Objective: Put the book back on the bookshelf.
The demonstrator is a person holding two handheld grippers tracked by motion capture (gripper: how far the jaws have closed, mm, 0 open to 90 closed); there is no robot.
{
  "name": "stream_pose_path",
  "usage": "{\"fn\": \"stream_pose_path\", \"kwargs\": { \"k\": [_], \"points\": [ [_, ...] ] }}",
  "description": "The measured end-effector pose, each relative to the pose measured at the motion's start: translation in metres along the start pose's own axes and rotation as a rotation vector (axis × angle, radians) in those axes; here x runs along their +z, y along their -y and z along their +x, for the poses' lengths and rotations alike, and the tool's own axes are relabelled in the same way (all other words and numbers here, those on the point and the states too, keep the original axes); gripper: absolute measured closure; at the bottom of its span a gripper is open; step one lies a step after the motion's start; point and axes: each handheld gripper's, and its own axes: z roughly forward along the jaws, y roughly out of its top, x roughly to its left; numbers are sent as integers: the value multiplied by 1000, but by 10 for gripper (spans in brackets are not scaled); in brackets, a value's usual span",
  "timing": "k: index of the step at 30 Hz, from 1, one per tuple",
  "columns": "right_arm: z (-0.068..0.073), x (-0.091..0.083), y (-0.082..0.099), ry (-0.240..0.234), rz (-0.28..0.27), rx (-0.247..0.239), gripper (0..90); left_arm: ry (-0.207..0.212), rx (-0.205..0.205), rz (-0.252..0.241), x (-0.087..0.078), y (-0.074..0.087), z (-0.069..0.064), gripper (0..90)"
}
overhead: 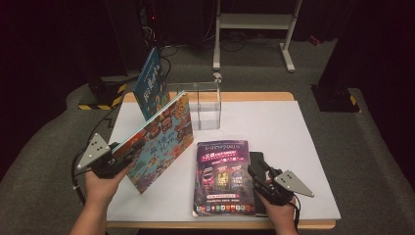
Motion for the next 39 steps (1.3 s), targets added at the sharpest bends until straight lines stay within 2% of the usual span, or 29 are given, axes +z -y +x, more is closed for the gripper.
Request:
{"fn": "stream_pose_path", "kwargs": {
  "k": [2,4,7,14,17,20,26,27,30,34,37,39],
  "points": [
    [0,0,0,1,0,1,520,-9,-10,-3,1,0,0,795],
    [0,0,0,2,0,2,520,-24,-6,-1,1,-1,-1,804],
    [0,0,0,2,0,4,521,-22,7,6,5,-2,-4,809],
    [0,-1,-1,-2,-7,12,520,-30,60,70,37,-23,-22,812],
    [-1,-1,-1,-5,-12,14,521,-33,67,98,51,-32,-26,813],
    [-1,-2,-1,-9,-14,12,521,-52,57,110,56,-39,-25,813],
    [-1,-1,-2,-17,-17,9,522,-98,-2,50,39,-51,-16,814],
    [-1,-1,-2,-18,-17,10,522,-98,-2,50,39,-51,-16,814],
    [-1,-1,-3,-19,-19,9,522,-143,-2,22,31,-52,-13,814],
    [0,-3,-4,-17,-25,9,523,-177,6,-12,24,-54,-9,815],
    [-1,-3,-4,-15,-28,13,523,-202,-8,-31,24,-56,-6,814],
    [-1,-3,-4,-17,-28,13,523,-214,-1,-36,27,-56,-4,814]
  ]
}}
